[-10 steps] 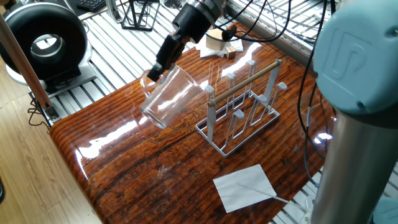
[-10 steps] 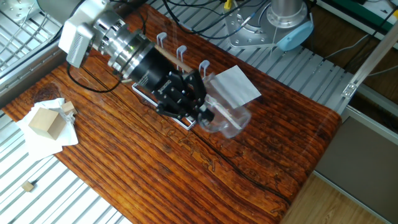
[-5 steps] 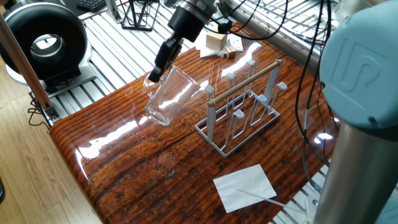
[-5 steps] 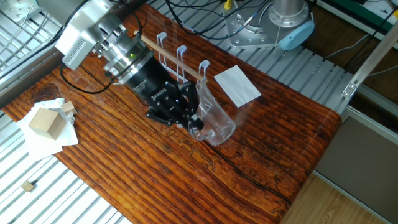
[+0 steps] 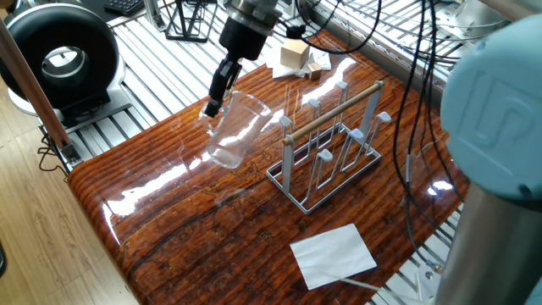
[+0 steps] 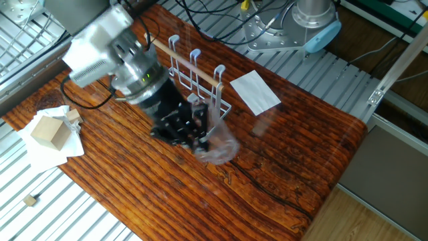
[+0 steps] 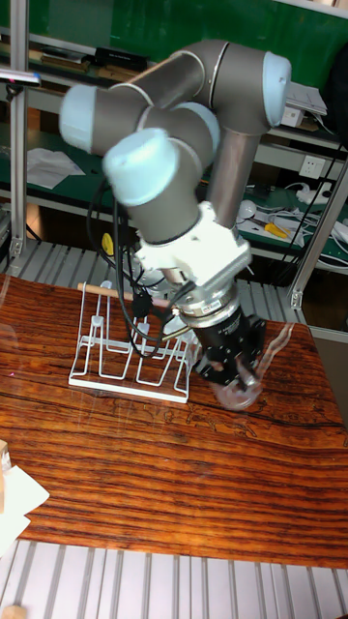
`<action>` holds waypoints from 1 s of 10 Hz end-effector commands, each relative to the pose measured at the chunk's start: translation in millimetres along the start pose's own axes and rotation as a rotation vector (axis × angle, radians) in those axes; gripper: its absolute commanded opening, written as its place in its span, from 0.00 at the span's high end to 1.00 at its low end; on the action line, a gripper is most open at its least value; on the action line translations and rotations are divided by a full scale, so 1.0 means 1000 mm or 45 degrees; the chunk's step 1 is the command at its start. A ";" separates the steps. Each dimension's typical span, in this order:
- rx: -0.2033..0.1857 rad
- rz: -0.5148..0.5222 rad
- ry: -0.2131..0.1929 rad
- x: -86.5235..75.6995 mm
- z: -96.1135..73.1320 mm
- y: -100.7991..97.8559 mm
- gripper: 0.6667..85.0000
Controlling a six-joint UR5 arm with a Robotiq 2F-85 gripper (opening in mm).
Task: Put the cup on the cup rack
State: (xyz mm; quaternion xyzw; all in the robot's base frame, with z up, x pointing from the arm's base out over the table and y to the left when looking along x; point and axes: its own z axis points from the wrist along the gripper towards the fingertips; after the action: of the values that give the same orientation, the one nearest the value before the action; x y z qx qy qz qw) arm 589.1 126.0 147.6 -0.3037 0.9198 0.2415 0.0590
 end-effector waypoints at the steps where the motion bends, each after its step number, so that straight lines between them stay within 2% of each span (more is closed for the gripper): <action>1: 0.234 -0.037 0.060 0.003 -0.004 -0.041 1.00; 4: 0.261 -0.045 0.052 0.000 0.000 -0.049 1.00; 5: 0.311 -0.084 0.079 0.002 0.000 -0.058 1.00; 7: 0.329 -0.111 0.087 0.000 0.009 -0.057 1.00; 8: 0.365 -0.147 0.115 0.002 0.011 -0.062 1.00; 10: 0.376 -0.263 0.179 0.011 0.013 -0.063 1.00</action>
State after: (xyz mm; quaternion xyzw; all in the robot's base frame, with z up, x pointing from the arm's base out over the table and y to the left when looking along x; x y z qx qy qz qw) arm 618.1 85.9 112.7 -0.3611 0.9250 0.0968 0.0679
